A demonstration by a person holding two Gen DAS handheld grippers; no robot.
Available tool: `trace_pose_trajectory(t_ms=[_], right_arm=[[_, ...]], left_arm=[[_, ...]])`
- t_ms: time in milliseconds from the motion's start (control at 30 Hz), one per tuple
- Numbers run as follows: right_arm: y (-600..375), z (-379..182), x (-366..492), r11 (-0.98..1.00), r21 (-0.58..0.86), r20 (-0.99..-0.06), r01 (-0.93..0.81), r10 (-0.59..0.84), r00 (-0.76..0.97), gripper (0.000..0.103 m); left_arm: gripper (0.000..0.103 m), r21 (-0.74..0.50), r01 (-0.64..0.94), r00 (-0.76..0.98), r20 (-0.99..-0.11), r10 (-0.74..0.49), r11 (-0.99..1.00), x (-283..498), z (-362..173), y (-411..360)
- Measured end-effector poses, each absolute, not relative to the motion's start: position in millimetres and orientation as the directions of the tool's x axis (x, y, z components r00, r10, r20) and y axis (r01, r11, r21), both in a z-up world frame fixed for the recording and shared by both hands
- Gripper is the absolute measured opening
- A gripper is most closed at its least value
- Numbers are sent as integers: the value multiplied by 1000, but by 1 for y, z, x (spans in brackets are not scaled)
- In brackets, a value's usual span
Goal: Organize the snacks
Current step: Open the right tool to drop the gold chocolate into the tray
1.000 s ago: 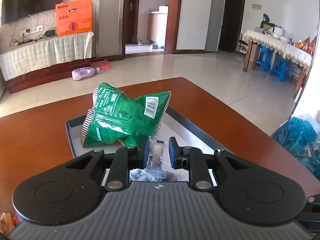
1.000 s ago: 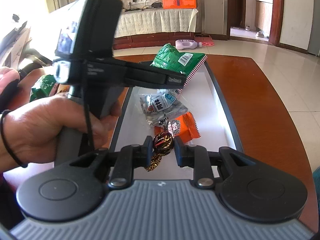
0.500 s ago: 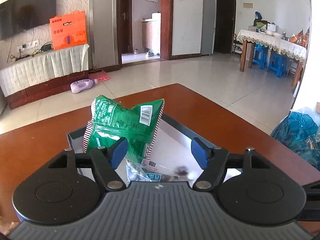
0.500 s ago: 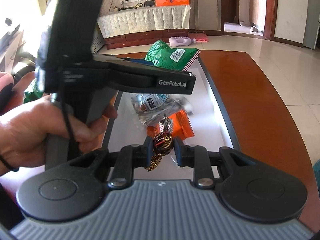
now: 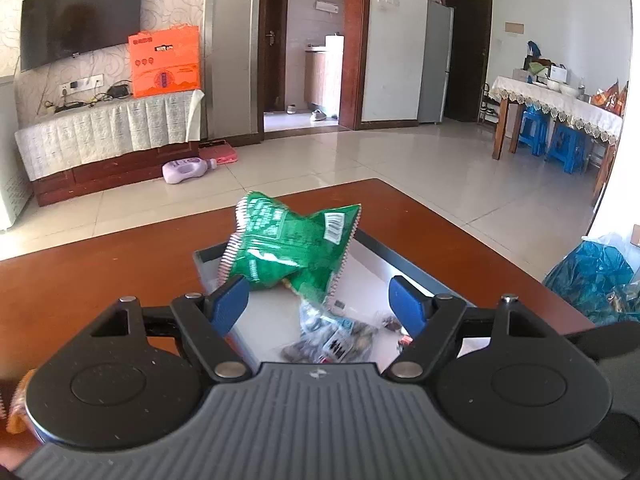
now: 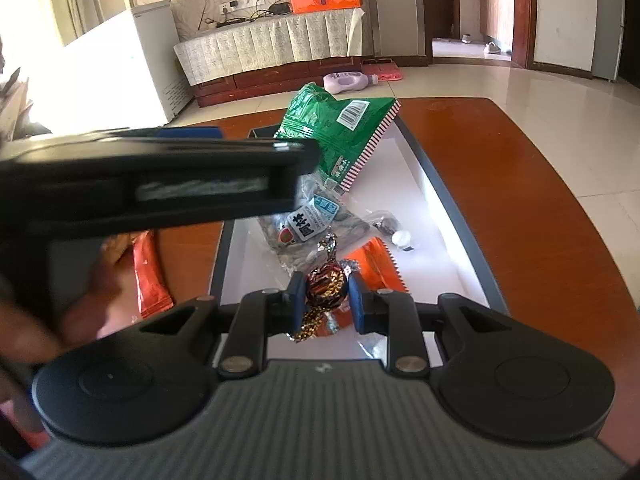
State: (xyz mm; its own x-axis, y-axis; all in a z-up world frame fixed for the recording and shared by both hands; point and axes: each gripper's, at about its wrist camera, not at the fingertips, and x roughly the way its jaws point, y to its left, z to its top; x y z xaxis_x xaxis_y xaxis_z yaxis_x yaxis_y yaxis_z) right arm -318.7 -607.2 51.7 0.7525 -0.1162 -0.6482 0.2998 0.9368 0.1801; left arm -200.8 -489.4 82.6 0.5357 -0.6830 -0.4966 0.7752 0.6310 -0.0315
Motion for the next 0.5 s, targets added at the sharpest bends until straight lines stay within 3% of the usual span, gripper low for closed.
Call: trace_pose_trajectory(t_ms=[500], right_arm=[[-599,47,-300,921,182,-661,343,-143,737,26]], left_arm=[[81,-23,725,588,-500,-636,688,-236,103,-391]])
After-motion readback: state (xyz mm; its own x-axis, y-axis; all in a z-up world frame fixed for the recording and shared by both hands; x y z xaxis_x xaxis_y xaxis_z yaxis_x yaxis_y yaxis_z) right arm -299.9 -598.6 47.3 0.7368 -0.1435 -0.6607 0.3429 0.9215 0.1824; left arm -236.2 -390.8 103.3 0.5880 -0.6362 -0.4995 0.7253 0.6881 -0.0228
